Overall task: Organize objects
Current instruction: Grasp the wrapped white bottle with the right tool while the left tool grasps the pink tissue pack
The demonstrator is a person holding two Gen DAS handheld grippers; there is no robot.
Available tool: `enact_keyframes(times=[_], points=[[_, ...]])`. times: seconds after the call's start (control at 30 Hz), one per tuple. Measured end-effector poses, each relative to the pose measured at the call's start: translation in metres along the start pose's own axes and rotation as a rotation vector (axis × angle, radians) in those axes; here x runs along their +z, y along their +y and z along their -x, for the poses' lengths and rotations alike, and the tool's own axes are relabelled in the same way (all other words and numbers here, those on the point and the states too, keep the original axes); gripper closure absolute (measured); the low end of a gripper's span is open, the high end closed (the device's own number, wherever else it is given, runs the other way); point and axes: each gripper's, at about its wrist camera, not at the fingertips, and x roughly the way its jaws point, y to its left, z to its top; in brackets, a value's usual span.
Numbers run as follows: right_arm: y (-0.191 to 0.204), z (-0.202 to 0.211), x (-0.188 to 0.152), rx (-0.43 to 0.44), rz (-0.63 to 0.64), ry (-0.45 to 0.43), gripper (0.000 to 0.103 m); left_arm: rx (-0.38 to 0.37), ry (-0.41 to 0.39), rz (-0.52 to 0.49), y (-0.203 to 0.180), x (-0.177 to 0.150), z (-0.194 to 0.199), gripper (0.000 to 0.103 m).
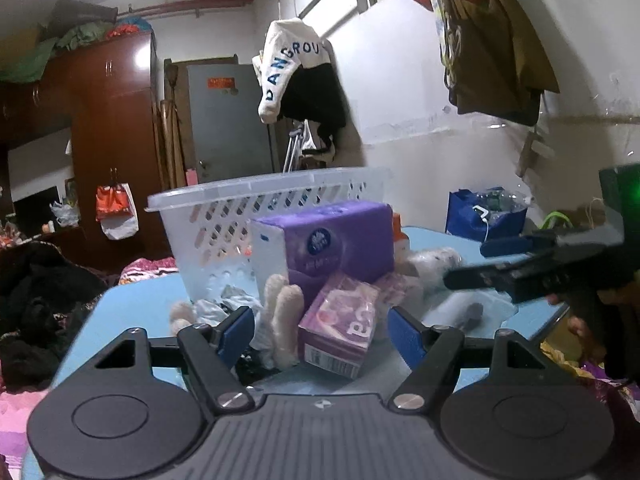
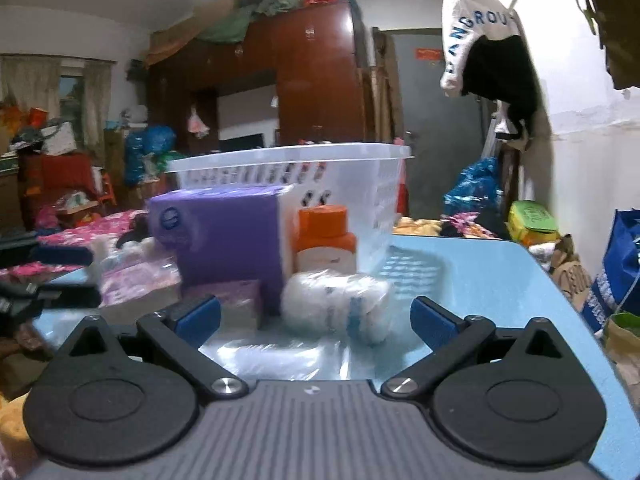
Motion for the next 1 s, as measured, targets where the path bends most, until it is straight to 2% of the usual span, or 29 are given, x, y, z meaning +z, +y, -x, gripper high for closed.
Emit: enact_keyframes(times=[0.07, 0.2, 0.33, 0.43, 0.5, 0.57, 0.63, 0.67, 0.77, 1.0], points=[[-0.002, -0.008, 0.003, -0.010, -0.010, 0.024, 0.003, 0.003, 0.010, -0.004, -0.003, -0.003, -0.005, 0.026], [-0.009, -0.021, 0.005, -0.022, -0.057, 0.076, 0.016, 0.034, 0.026, -0.030, -0.009, -0.008, -0.012, 0.026], [-0.008, -0.023, 0.005, -0.026, -0.049, 0.098, 0.017, 0.045, 0.022, -0.047, -0.014, -0.009, -0.014, 0.028], [-0.006, -0.025, 0.006, -0.016, -0.035, 0.117, 0.017, 0.054, 0.027, -0.076, -0.020, -0.010, -0.016, 0.039], [-0.005, -0.024, 0.007, -0.009, -0.030, 0.118, 0.017, 0.052, 0.034, -0.090, -0.024, -0.011, -0.018, 0.051], [-0.005, -0.023, 0.006, -0.004, -0.027, 0.120, 0.018, 0.058, 0.031, -0.091, -0.025, -0.011, -0.019, 0.052], [-0.004, -0.024, 0.006, -0.002, -0.014, 0.128, 0.027, 0.060, 0.024, -0.086, -0.025, -0.012, -0.018, 0.052], [-0.002, -0.024, 0.005, -0.006, -0.005, 0.130, 0.028, 0.059, 0.023, -0.083, -0.025, -0.012, -0.017, 0.053], [0.001, -0.020, 0.004, -0.002, 0.018, 0.118, 0.028, 0.055, 0.002, -0.081, -0.026, -0.012, -0.013, 0.053], [-0.001, -0.004, 0.000, 0.001, 0.025, 0.008, 0.028, 0.036, -0.053, -0.075, -0.026, -0.010, 0.000, 0.053]])
